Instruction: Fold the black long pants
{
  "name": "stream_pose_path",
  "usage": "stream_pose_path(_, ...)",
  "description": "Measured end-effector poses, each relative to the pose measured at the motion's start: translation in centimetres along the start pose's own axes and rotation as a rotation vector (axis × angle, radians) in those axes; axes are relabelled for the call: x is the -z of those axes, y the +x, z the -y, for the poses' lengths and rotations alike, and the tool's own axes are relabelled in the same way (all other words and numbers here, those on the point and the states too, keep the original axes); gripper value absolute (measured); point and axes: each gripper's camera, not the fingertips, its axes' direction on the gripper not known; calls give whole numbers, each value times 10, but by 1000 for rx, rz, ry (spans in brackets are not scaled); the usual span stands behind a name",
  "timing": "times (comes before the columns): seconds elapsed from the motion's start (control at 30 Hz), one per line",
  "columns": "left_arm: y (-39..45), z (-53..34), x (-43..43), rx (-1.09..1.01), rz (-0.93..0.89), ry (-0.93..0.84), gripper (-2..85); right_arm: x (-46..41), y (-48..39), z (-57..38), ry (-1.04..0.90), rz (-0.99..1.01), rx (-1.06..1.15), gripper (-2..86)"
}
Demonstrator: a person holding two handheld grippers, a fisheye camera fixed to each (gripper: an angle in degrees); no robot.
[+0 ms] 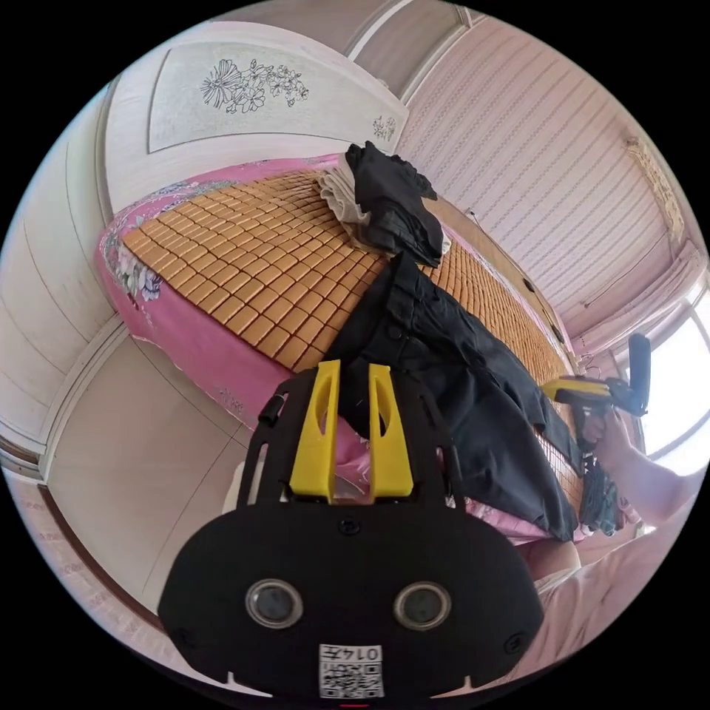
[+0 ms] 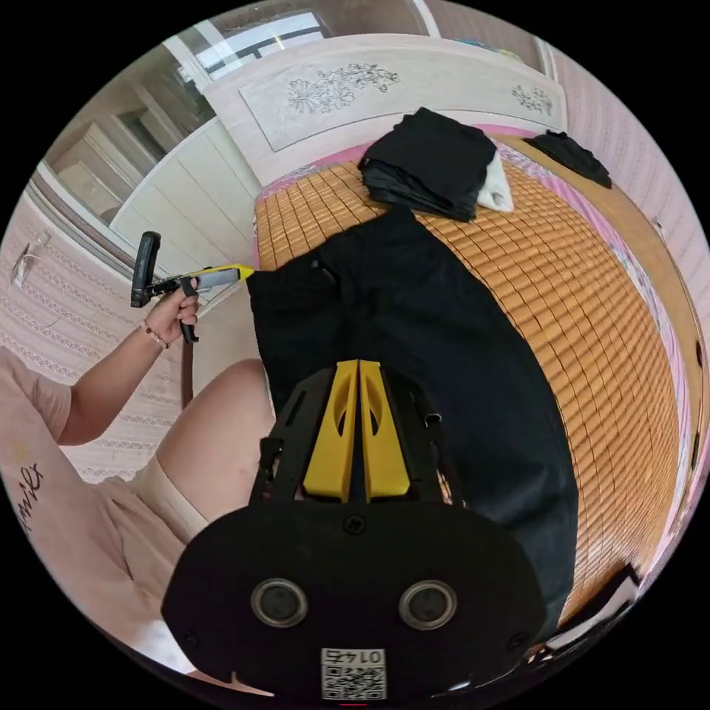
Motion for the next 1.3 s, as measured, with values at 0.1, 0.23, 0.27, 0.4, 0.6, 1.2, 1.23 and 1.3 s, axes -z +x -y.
stream_pose_path(0.1, -1, 2, -6, 58, -38, -23, 103, 27, 25, -88, -81, -68, -171, -2)
stream_pose_path(0.23, 16, 13, -30, 45, 62, -170, 117, 64, 45, -180, -140, -138, -363, 0)
stream_pose_path(0.27, 19, 14, -29, 37, 74, -171, 117, 78, 51, -207, -142, -164, -428, 1)
stream_pose_path(0.4, 29, 7, -6, 74, 57, -102, 115, 127, 71, -302, -60, -172, -696, 16)
stream_pose_path(0.6, 37, -4, -35, 150, 43, -176, 85, 164, 86, -419, -29, -194, -1026, 62)
stream_pose_path(1.2, 143, -17, -7, 53, 273, -39, 19, 276, 77, -615, 222, -220, -1334, 92)
stream_pose_path(1.23, 165, -25, -3, -22, 246, -34, 15, 278, 77, -619, 222, -224, -1335, 93)
stream_pose_path(1.3, 203, -38, -3, -156, 192, -46, 19, 281, 80, -631, 193, -242, -1334, 97)
